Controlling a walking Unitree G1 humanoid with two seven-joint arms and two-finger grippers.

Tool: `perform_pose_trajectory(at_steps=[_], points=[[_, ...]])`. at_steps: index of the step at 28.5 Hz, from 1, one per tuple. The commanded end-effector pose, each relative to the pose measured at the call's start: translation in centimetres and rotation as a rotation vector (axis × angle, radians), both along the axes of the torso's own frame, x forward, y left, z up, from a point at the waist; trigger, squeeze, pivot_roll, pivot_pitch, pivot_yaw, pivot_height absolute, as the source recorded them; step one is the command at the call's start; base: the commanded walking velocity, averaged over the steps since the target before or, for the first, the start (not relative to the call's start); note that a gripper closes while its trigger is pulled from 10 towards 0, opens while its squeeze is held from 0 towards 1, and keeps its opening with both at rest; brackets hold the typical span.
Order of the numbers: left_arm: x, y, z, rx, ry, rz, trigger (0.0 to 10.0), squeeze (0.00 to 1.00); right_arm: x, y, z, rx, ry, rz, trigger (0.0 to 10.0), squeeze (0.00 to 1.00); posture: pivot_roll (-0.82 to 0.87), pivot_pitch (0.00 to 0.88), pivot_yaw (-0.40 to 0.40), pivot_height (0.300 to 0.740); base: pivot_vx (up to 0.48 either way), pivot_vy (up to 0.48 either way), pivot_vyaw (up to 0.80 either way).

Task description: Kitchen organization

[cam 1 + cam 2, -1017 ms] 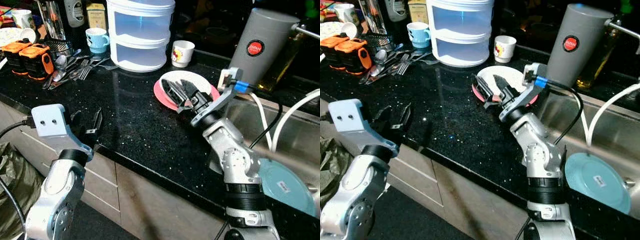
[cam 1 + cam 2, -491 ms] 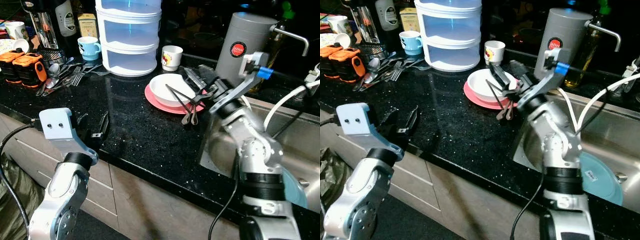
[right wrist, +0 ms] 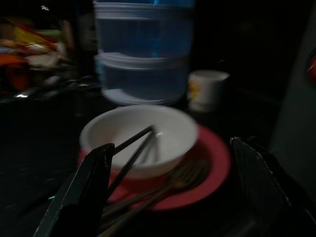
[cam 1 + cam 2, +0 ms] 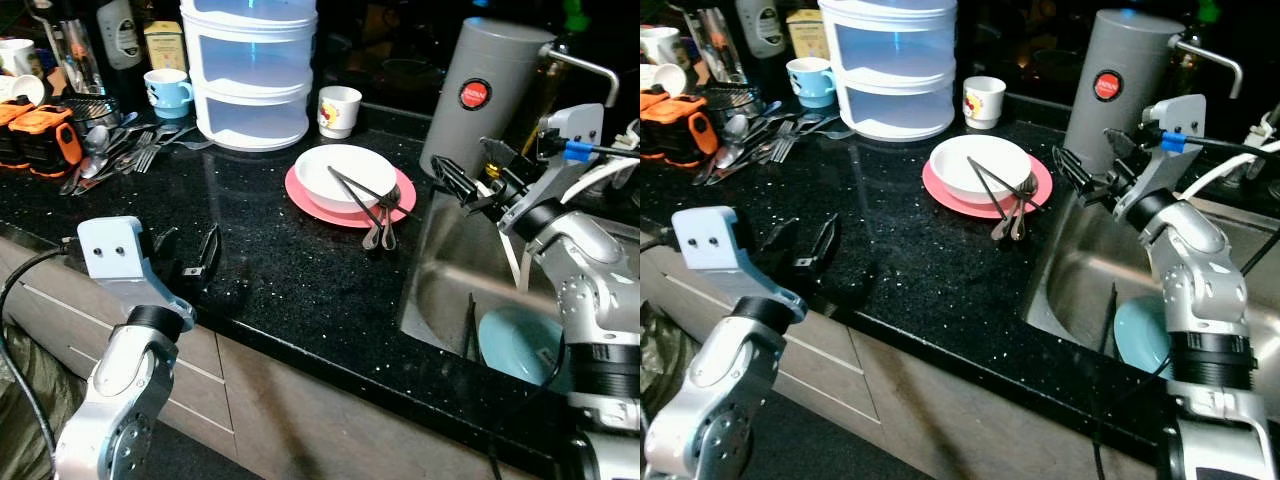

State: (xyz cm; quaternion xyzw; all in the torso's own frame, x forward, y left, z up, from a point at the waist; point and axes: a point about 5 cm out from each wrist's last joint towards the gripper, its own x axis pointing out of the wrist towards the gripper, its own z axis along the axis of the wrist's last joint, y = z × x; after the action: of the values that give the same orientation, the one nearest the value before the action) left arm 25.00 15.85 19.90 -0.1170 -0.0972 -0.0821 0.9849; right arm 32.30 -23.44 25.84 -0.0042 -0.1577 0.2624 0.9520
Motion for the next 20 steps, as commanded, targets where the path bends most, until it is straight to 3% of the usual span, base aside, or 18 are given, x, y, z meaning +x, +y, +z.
perform_pose_trajectory(at_steps=[1, 4, 10, 12, 13, 20], points=[[0.0, 0.0, 0.0, 0.003, 0.004, -0.01, 10.0, 0.0, -0.6, 0.0, 0.6, 0.038, -0.017, 0.057, 10.0, 0.0, 0.12, 0.0, -0.029, 0.74, 0.0, 0.0, 0.0], [0.1, -0.1, 0.1, 0.004, 0.0, -0.017, 10.0, 0.0, -1.1, 0.3, 0.4, 0.085, -0.005, 0.123, 10.0, 0.0, 0.11, 0.0, -0.025, 0.74, 0.0, 0.0, 0.0], [0.2, -0.2, 0.1, 0.004, -0.003, -0.032, 10.0, 0.0, -1.4, 0.9, -0.5, 0.077, 0.036, 0.202, 10.0, 0.0, 0.11, 0.0, -0.018, 0.74, 0.0, 0.0, 0.0], [0.3, -0.2, 0.4, 0.0, -0.013, -0.046, 10.0, 0.0, -1.5, 1.9, -1.2, 0.03, 0.062, 0.227, 10.0, 0.0, 0.1, 0.0, -0.014, 0.74, 0.0, 0.0, 0.0], [0.4, -0.2, 0.6, -0.002, -0.02, -0.053, 10.0, 0.0, -1.4, 2.8, -2.1, -0.046, 0.091, 0.214, 10.0, 0.0, 0.1, 0.0, -0.015, 0.74, 0.0, 0.0, 0.0], [0.4, -0.3, 0.6, -0.012, -0.025, -0.059, 10.0, 0.0, -0.3, 3.2, -2.8, -0.101, 0.11, 0.085, 10.0, 0.0, 0.1, 0.0, -0.016, 0.74, 0.0, 0.0, 0.0]])
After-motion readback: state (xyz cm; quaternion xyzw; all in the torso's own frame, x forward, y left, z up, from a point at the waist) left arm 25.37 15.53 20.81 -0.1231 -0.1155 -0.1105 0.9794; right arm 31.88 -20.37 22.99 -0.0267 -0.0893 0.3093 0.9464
